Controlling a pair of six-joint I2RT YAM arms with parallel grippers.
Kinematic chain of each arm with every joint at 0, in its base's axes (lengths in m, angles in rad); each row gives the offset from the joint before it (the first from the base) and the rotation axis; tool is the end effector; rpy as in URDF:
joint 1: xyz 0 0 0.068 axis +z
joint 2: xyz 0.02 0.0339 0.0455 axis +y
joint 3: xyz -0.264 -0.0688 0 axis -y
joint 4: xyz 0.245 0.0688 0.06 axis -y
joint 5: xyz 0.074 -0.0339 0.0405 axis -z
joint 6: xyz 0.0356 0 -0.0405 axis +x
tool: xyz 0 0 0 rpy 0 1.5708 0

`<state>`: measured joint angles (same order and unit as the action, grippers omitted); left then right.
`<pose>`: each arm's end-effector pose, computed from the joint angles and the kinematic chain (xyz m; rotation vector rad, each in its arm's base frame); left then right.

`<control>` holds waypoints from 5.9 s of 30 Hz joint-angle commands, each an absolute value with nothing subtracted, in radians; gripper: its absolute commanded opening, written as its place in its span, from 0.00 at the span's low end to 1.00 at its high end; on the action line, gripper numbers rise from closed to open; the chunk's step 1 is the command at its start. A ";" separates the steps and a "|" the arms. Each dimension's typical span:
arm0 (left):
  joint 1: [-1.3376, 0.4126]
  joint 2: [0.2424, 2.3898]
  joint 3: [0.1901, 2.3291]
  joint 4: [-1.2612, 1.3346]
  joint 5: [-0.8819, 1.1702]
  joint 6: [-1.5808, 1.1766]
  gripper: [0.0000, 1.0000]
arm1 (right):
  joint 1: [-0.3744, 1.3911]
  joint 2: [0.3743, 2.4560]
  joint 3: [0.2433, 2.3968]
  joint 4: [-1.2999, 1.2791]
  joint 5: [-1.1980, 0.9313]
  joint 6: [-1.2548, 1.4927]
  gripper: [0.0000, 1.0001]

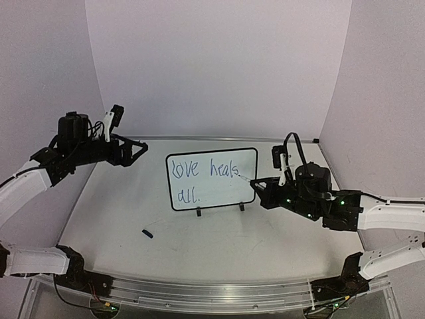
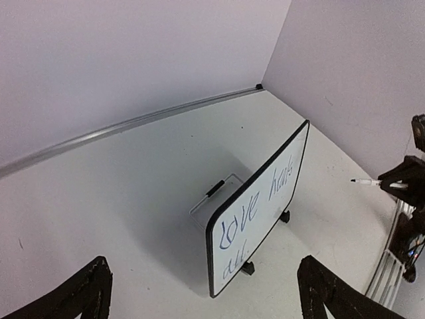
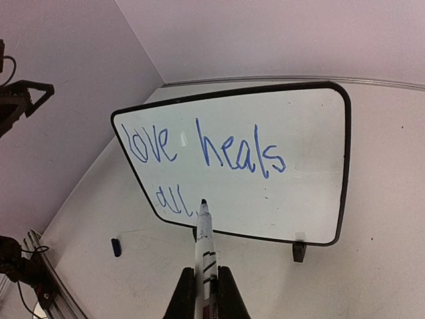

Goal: Write a sentence on the whiteboard
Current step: Pick up the pen cap from the corner of the board, then insert the whiteboard marker without the cap into the pen cap.

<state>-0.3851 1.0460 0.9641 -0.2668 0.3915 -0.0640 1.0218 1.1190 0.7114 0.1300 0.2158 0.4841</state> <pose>0.2148 -0.1017 0.3452 0.5737 1.8641 -0.6748 0.1412 0.2162 0.2792 -0.3591 1.8952 0.8404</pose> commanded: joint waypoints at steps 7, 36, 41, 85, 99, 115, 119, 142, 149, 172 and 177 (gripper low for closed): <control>-0.387 0.899 0.589 -0.290 0.378 -0.406 0.89 | 1.023 1.100 0.640 0.113 0.188 0.581 0.00; -0.577 1.255 0.451 -0.005 0.409 -0.469 0.88 | 1.032 1.127 0.570 0.205 0.161 0.626 0.00; -0.578 1.302 0.465 -0.005 0.407 -0.479 0.88 | 1.035 1.123 0.567 0.207 0.158 0.627 0.00; -0.771 1.372 0.567 -0.444 0.121 -0.528 0.31 | 1.043 1.084 0.496 0.265 0.171 0.627 0.00; -0.865 1.477 0.613 -0.484 0.021 -0.575 0.18 | 1.043 1.064 0.478 0.264 0.183 0.629 0.00; -0.879 1.395 0.586 -0.457 0.018 -0.579 0.00 | 1.043 0.987 0.480 0.175 0.147 0.600 0.00; -0.879 1.325 0.592 -0.450 0.029 -0.578 0.00 | 1.041 0.976 0.481 0.158 0.141 0.589 0.00; -0.906 1.198 0.783 -0.407 0.560 -0.293 0.00 | 0.866 1.228 0.710 0.137 -0.847 0.518 0.00; -0.913 1.329 1.027 -0.593 0.688 -0.020 0.00 | 0.863 1.302 0.785 0.137 -0.961 0.543 0.00; -1.001 1.411 1.057 -0.616 0.701 0.211 0.00 | 0.843 1.342 0.828 0.114 -0.996 0.582 0.00; -1.005 1.420 1.063 -0.607 0.710 0.213 0.00 | 0.845 1.368 0.835 0.114 -1.019 0.584 0.00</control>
<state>-0.9983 1.4101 1.0519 -0.6350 0.6832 0.1876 0.8464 1.3514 0.7937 0.1035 -0.9783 0.5808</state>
